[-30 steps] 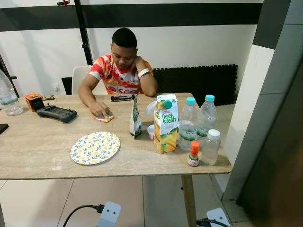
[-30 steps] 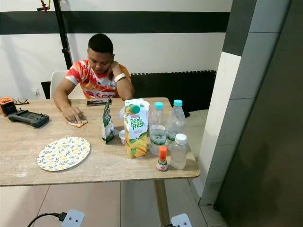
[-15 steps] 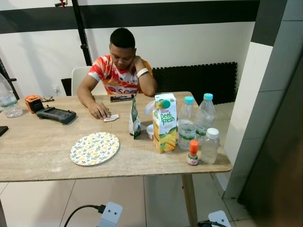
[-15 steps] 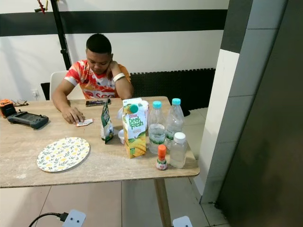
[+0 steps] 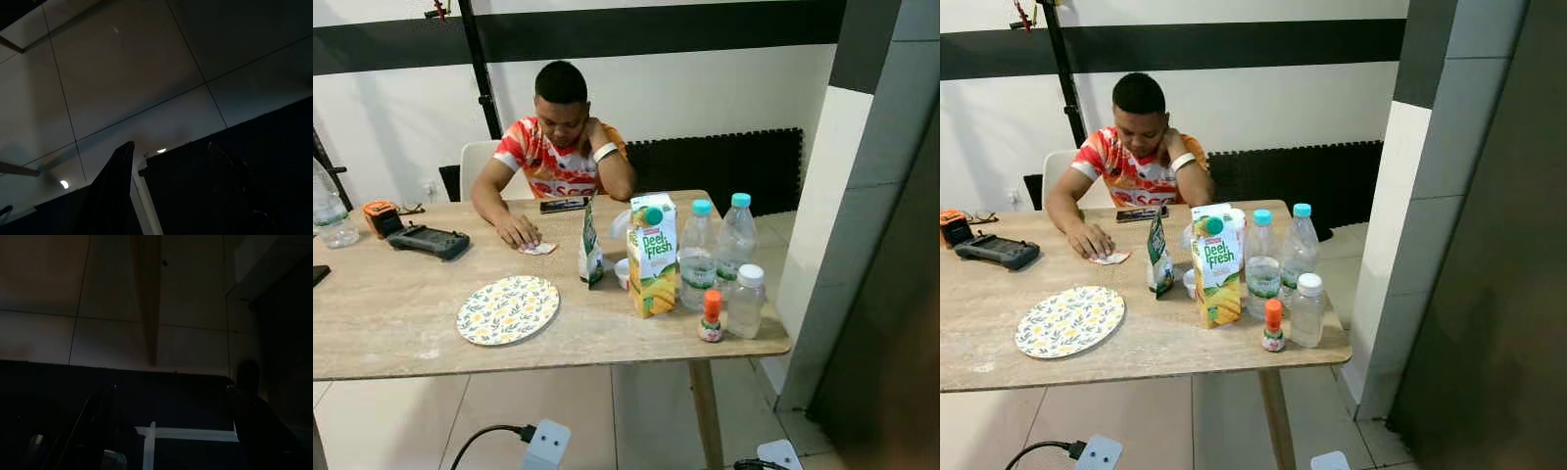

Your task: Restocking fridge

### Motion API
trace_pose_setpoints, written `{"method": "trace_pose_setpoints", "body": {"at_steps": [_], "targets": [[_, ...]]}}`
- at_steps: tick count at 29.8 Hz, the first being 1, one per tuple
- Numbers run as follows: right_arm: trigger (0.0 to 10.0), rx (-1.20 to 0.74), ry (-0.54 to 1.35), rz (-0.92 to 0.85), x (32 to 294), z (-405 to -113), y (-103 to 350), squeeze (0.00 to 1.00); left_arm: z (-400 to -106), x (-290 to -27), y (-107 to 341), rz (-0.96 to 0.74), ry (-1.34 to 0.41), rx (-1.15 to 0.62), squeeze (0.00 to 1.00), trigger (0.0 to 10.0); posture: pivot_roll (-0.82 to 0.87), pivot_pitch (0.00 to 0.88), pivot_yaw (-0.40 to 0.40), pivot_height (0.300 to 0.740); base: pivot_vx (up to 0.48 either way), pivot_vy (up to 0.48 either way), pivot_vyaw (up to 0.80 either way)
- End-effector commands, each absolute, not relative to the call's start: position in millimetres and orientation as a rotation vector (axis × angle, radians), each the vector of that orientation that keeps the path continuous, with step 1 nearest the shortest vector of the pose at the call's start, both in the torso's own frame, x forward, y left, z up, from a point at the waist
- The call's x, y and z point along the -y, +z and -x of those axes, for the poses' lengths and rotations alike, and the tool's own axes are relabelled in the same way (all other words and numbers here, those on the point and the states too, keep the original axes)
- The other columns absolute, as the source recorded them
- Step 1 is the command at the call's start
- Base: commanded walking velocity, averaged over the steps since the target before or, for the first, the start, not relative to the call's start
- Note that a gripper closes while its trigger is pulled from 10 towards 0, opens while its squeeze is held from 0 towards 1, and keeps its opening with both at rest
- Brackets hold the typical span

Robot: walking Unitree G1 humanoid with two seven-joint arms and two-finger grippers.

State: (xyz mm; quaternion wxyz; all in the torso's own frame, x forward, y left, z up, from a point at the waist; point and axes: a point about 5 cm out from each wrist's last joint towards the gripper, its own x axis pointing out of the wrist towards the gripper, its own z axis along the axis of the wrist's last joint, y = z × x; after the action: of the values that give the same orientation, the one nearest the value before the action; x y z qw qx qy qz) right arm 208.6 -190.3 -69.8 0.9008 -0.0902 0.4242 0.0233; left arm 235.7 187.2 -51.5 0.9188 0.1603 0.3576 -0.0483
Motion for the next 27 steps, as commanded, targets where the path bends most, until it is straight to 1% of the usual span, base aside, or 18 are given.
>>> {"method": "trace_pose_setpoints", "body": {"at_steps": [1, 4, 6, 7, 11, 12, 13, 14, 17, 20, 22, 23, 26, 27], "targets": [[10.0, -0.883, 0.053, 0.183, 193.5, -207.2, -70.1, 0.0, -234.0, -184.4, -53.6, -0.328, -0.096, -0.752, 0.0, 10.0, -0.04, 0.014, 0.003, 0.74, 0.0, 0.0, 0.0], [10.0, -0.882, 0.056, 0.192, 194.2, -207.9, -69.7, 0.0, -234.3, -184.4, -53.5, -0.322, -0.083, -0.752, 0.0, 10.0, -0.04, 0.028, 0.013, 0.74, 0.0, 0.0, 0.0], [10.0, -0.88, 0.048, 0.191, 195.4, -207.8, -69.5, 0.0, -232.1, -183.4, -55.2, -0.311, -0.075, -0.761, 0.0, 10.0, -0.05, 0.006, 0.036, 0.74, 0.0, 0.0, 0.0], [10.0, -0.874, 0.026, 0.167, 195.9, -209.0, -68.8, 0.0, -231.2, -182.8, -55.8, -0.321, -0.092, -0.765, 0.0, 10.0, -0.07, 0.025, 0.031, 0.74, 0.0, 0.0, 0.0], [10.0, -0.858, 0.042, 0.148, 192.5, -212.9, -66.8, 0.0, -231.5, -183.5, -55.2, -0.346, -0.114, -0.755, 0.0, 10.0, -0.06, 0.024, 0.013, 0.74, 0.0, 0.0, 0.0], [10.0, -0.856, 0.046, 0.15, 192.2, -213.7, -66.3, 0.0, -232.1, -183.9, -54.8, -0.347, -0.111, -0.753, 0.0, 10.0, -0.05, 0.028, 0.017, 0.74, 0.0, 0.0, 0.0], [10.0, -0.858, 0.042, 0.15, 192.3, -213.4, -66.6, 0.0, -231.5, -185.4, -55.0, -0.338, -0.092, -0.755, 0.0, 10.0, -0.05, 0.038, 0.039, 0.74, 0.0, 0.0, 0.0], [10.0, -0.86, 0.038, 0.15, 192.3, -212.5, -67.1, 0.0, -230.6, -186.3, -55.5, -0.333, -0.079, -0.757, 0.0, 10.0, -0.06, 0.031, 0.048, 0.74, 0.0, 0.0, 0.0], [10.0, -0.855, 0.007, 0.121, 192.6, -211.2, -67.7, 0.0, -229.4, -187.0, -56.2, -0.327, -0.081, -0.762, 0.0, 10.0, -0.06, 0.025, 0.052, 0.74, 0.0, 0.0, 0.0], [10.0, -0.844, -0.014, 0.084, 193.3, -210.9, -67.5, 0.0, -230.0, -185.9, -55.9, -0.356, -0.117, -0.762, 0.0, 10.0, -0.08, 0.031, 0.048, 0.74, 0.0, 0.0, 0.0], [10.0, -0.829, 0.048, 0.062, 189.1, -213.8, -65.8, 0.0, -233.8, -191.0, -52.7, -0.365, -0.104, -0.751, 0.0, 10.0, -0.07, 0.031, 0.025, 0.74, 0.0, 0.0, 0.0], [10.0, -0.814, 0.076, 0.066, 188.0, -217.0, -63.6, 0.0, -236.4, -194.1, -50.4, -0.377, -0.097, -0.74, 0.0, 10.0, -0.06, 0.045, 0.035, 0.74, 0.0, 0.0, 0.0], [10.0, -0.799, 0.097, 0.073, 187.6, -219.7, -61.6, 0.0, -238.4, -196.5, -48.5, -0.393, -0.094, -0.73, 0.0, 10.0, -0.06, 0.047, 0.042, 0.74, 0.0, 0.0, 0.0], [10.0, -0.776, 0.115, 0.071, 186.8, -226.0, -57.4, 0.0, -239.8, -200.0, -46.9, -0.378, -0.089, -0.727, 0.0, 10.0, -0.08, 0.029, 0.072, 0.74, 0.0, 0.0, 0.0]]}}
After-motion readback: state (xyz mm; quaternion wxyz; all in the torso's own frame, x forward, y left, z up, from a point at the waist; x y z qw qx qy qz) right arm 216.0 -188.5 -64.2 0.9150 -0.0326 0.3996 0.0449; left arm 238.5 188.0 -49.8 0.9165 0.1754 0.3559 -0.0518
